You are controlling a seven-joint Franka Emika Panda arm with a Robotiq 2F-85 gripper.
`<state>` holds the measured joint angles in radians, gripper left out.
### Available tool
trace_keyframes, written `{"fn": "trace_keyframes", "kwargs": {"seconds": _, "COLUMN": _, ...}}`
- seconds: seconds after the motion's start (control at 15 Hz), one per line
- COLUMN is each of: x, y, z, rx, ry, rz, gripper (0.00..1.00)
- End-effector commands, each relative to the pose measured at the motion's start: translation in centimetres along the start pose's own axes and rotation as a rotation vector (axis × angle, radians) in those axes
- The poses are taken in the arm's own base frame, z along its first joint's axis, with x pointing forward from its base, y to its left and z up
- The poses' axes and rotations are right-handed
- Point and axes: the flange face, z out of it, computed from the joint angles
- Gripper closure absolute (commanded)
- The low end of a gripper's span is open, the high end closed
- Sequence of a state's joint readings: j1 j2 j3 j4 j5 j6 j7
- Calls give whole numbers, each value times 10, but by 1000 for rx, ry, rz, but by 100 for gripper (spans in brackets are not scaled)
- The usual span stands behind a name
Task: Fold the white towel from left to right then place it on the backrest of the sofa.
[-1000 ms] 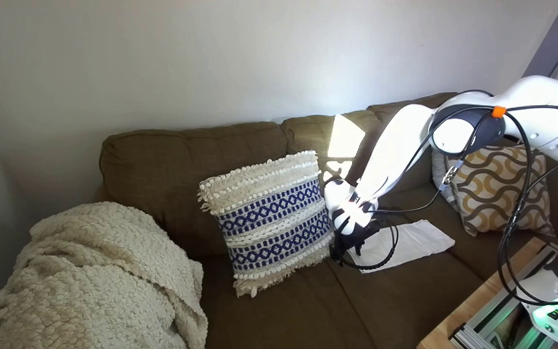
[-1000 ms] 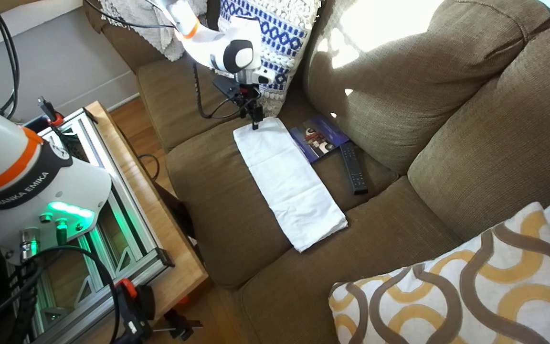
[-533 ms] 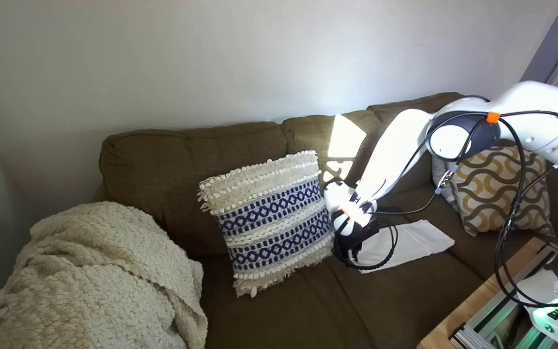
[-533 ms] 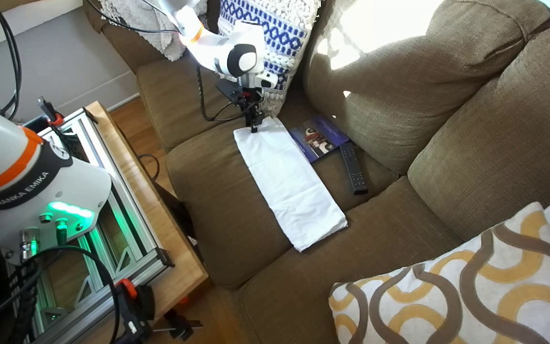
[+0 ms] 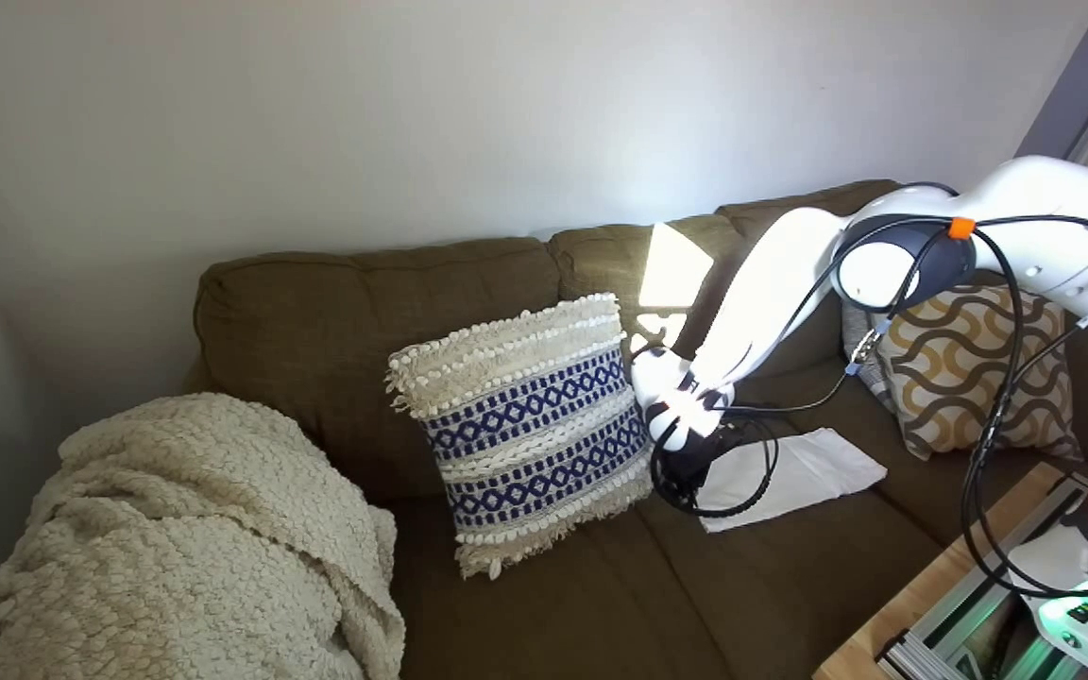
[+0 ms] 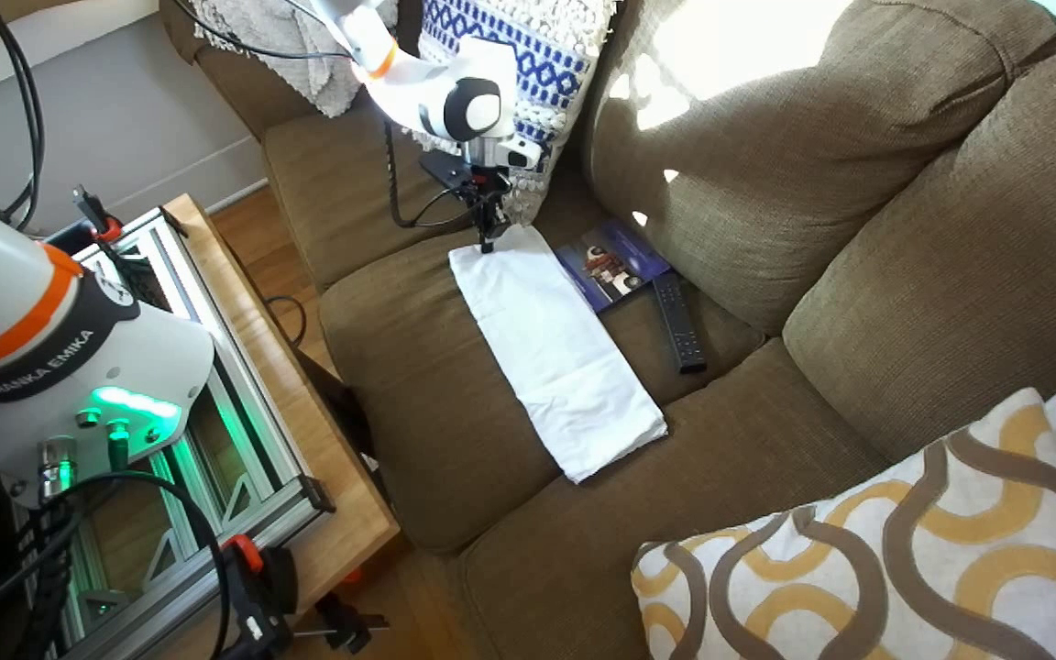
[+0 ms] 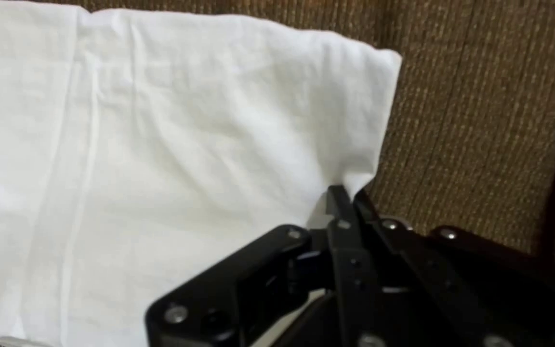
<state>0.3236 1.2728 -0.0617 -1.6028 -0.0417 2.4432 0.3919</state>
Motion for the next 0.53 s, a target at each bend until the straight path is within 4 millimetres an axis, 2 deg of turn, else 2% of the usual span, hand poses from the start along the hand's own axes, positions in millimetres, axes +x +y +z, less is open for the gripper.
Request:
{"fn": "trace_keyframes", "kwargs": {"seconds": 0.0, "x": -11, "y": 25, "z": -8, "rx": -32, "ry": -7, "rz": 41, "gripper": 99}}
{"fn": "trace_keyframes", "kwargs": {"seconds": 0.4, "x": -36, "y": 44, "z": -39, "rx": -19, "ry": 86, "rz": 81, "gripper": 99}}
{"fn": "trace_keyframes", "kwargs": {"seconds": 0.47, "x": -37, "y": 44, "z": -41, "rx": -14, "ry": 96, "rz": 79, "gripper": 74}}
